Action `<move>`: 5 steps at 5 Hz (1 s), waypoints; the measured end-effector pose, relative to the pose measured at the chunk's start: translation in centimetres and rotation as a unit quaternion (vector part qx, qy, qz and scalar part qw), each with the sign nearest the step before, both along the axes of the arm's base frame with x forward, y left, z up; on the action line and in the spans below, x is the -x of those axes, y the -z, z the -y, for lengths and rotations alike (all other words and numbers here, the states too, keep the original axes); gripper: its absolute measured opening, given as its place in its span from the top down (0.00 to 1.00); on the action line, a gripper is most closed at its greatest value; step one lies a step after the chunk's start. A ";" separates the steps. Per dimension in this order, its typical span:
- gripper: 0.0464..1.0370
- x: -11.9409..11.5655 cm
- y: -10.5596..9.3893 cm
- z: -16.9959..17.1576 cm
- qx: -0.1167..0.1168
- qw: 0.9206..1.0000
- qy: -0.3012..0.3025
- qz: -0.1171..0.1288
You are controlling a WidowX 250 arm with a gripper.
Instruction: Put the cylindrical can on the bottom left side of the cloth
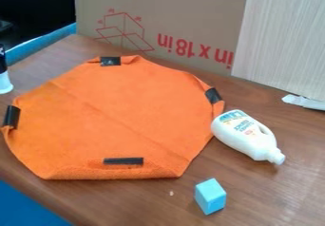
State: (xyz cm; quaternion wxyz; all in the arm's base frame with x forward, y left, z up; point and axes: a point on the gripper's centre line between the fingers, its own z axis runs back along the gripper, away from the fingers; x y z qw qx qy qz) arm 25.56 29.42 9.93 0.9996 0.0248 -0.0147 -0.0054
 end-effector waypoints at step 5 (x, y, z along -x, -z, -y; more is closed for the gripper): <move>0.50 -0.4 0.2 0.7 0.040 0.999 0.007 -0.001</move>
